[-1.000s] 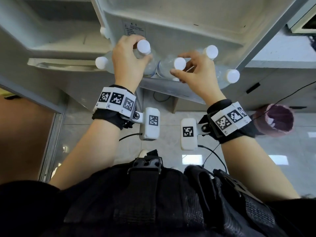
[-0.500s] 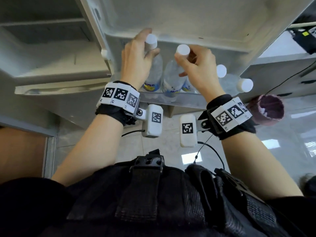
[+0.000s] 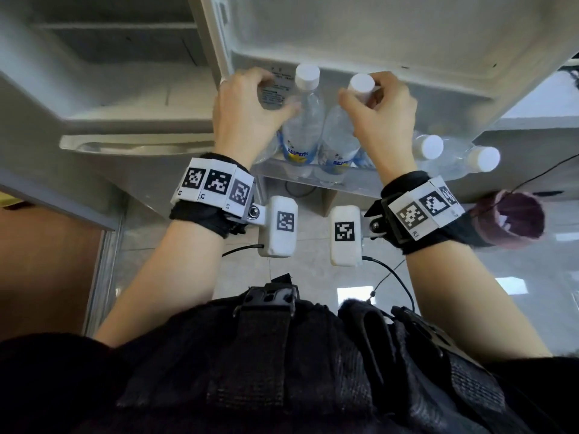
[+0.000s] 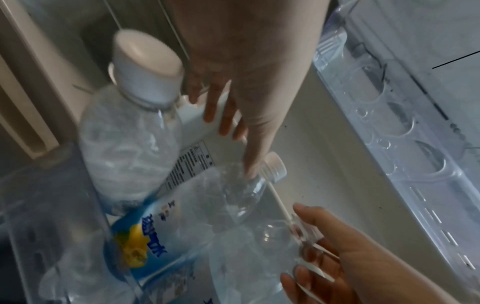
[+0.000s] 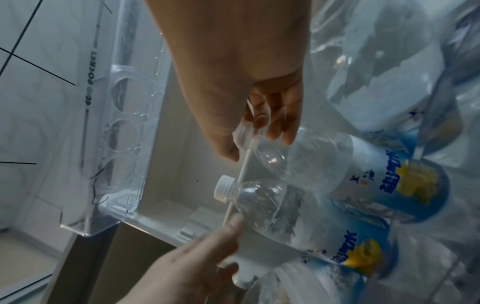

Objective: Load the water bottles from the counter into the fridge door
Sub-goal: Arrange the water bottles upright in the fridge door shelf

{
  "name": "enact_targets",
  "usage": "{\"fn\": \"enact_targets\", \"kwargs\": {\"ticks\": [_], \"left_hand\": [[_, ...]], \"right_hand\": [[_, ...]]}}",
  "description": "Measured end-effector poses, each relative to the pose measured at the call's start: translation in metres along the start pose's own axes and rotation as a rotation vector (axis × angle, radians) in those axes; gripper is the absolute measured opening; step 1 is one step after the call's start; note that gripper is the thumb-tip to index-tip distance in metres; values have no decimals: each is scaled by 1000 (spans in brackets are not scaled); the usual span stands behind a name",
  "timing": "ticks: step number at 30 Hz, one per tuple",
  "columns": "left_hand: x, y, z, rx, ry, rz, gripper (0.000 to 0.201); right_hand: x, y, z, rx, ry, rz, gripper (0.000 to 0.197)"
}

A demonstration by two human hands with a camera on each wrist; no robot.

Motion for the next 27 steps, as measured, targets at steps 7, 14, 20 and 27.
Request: {"fn": "enact_targets", "kwargs": {"ticks": [7, 14, 20, 27], "left_hand": [[13, 52, -20, -276, 215, 238, 70], [7, 39, -14, -237, 81, -8, 36], [-20, 15, 4, -145, -95, -64, 25], [-22, 8, 20, -134, -268, -133, 24]], "right_hand": [[4, -1, -2, -23, -11, -45, 29], [2, 1, -9, -33, -11, -33, 32], [-3, 7, -15, -38, -9, -8, 37], [-38, 21, -18, -124, -129, -65, 29]]}}
Point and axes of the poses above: each hand's wrist, its own z-axis towards the middle knuckle, its own x-axis out of the palm, y = z × x, the point moved 10 cm from there along z, towards the middle knuckle, and after that the axes turned 13 degrees about z, right-handed, at the moved point
